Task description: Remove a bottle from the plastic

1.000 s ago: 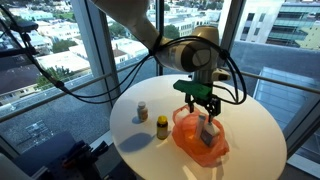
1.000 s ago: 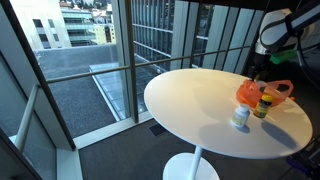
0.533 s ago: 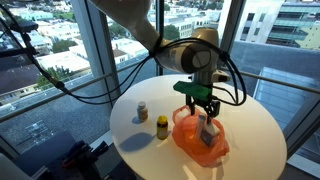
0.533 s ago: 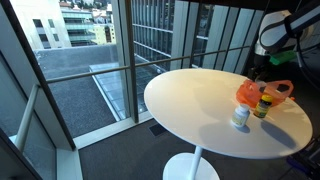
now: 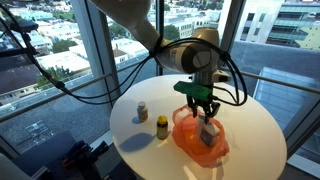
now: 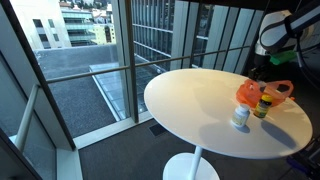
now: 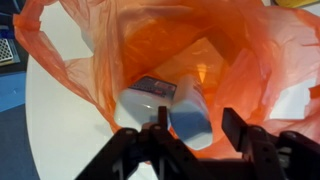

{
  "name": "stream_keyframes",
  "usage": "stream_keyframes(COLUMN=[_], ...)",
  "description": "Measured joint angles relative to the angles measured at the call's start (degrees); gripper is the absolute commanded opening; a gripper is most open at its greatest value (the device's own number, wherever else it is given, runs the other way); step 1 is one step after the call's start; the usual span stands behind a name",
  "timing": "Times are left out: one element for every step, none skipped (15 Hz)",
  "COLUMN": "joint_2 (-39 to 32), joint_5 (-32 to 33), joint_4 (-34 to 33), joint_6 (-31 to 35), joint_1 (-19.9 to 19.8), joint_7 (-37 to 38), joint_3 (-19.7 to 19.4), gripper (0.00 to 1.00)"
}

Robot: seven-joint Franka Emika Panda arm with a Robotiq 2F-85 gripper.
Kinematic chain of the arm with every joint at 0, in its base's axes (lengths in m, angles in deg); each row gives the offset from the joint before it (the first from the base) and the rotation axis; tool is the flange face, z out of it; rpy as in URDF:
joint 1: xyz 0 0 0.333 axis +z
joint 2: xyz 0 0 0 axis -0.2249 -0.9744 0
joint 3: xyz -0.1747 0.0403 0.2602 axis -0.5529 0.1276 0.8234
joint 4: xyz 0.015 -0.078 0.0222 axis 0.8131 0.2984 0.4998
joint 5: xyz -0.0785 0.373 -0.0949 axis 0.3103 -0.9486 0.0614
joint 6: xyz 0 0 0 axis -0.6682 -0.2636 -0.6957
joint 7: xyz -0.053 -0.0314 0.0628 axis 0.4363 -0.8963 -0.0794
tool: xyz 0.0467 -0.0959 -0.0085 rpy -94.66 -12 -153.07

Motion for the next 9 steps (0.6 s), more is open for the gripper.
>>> stream_keyframes(joint_2=[0.0, 0.0, 0.0, 0.0, 0.0, 0.0, 0.0, 0.0, 0.03], joint_5=[0.0, 0.0, 0.0, 0.0, 0.0, 0.0, 0.0, 0.0, 0.0], joint_4=[-0.01, -0.02, -0.04, -0.17, -0.19, -0.19, -0.2, -0.21, -0.23], joint_6=[0.0, 0.0, 0.0, 0.02, 0.02, 0.02, 0.02, 0.02, 0.02], joint_1=[-0.01, -0.01, -0.01, -0.01, -0.02, -0.02, -0.04, -0.05, -0.06], joint_7=[-0.02, -0.03, -0.04, -0.05, -0.06, -0.06, -0.08, -0.08, -0.08], joint_3=[-0.02, -0.03, -0.05, -0.05, -0.05, -0.06, -0.06, -0.07, -0.1], gripper=[0.28, 0.18, 0.14, 0.14, 0.13, 0.13, 0.13, 0.13, 0.13])
